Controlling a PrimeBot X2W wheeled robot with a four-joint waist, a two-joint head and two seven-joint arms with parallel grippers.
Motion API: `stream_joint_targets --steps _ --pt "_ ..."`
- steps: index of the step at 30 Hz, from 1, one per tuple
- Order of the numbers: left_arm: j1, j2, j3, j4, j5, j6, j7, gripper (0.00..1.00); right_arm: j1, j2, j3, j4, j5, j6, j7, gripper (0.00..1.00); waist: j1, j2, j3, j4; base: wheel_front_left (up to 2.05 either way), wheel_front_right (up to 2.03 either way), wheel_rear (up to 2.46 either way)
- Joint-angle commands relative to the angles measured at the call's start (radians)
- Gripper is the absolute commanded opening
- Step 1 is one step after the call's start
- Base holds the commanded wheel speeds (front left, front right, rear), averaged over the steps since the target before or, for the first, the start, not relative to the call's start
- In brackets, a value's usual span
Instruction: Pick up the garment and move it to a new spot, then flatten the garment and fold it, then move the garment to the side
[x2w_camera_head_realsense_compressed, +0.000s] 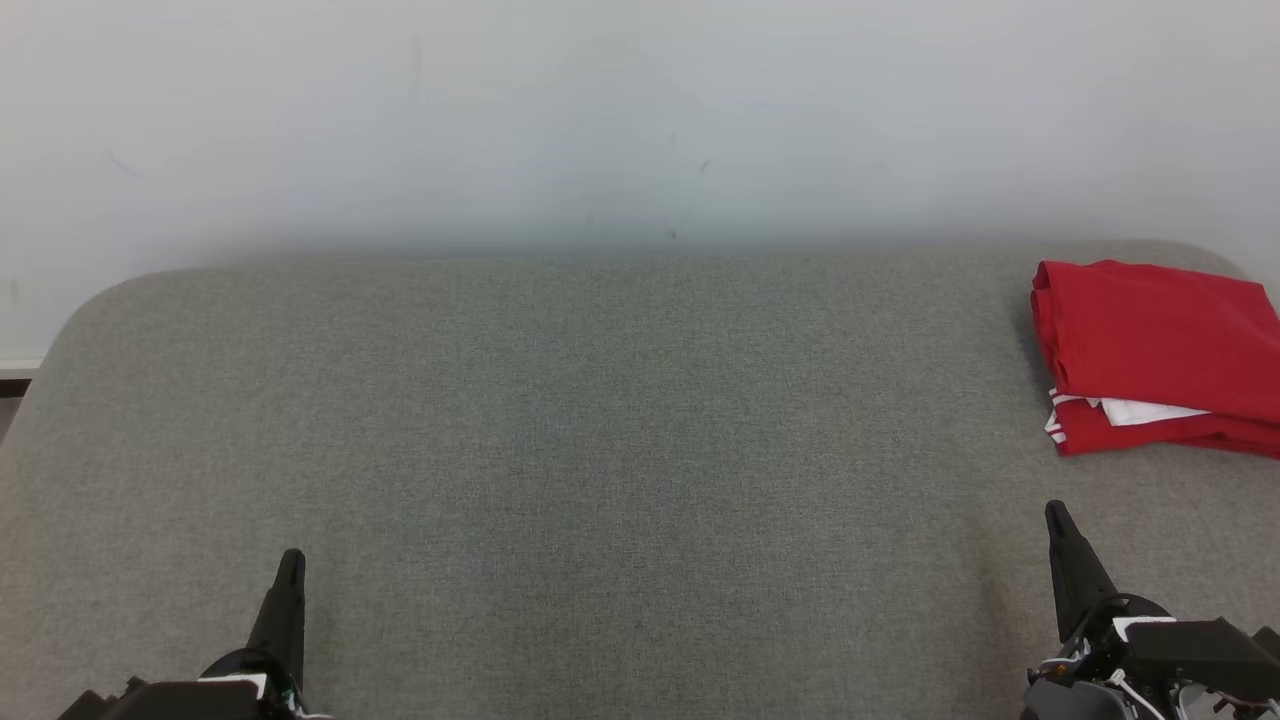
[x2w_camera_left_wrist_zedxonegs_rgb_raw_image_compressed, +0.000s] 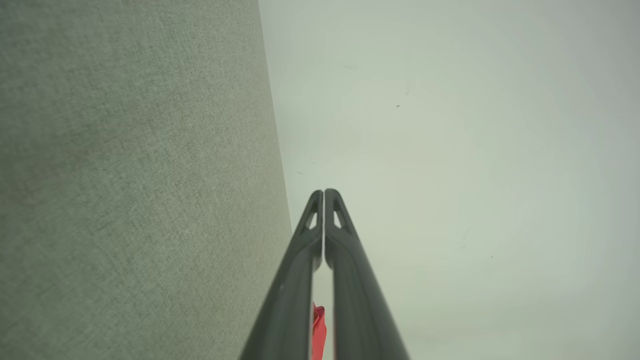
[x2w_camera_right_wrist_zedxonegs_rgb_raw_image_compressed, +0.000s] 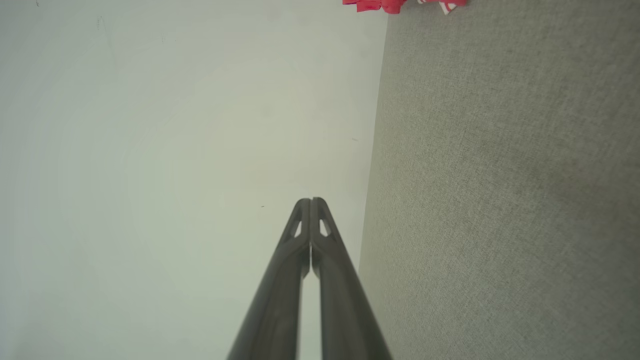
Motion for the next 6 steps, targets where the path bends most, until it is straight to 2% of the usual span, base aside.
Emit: stream_joint_targets --steps 1,6 --pt "-0.010 -0.002 0.002 0.001 -0.005 -0.003 0.000 0.00 -0.005 0.002 -0.002 0.001 0.001 -0.002 0.003 0.00 0.0000 0.0000 0.000 0.000 0.00 0.00 0.00" --pt "-0.010 -0.002 0.002 0.001 -0.005 -0.003 0.000 0.00 -0.005 0.002 -0.002 0.000 0.001 -0.002 0.003 0.00 0.0000 0.0000 0.000 0.000 0.00 0.00 0.00"
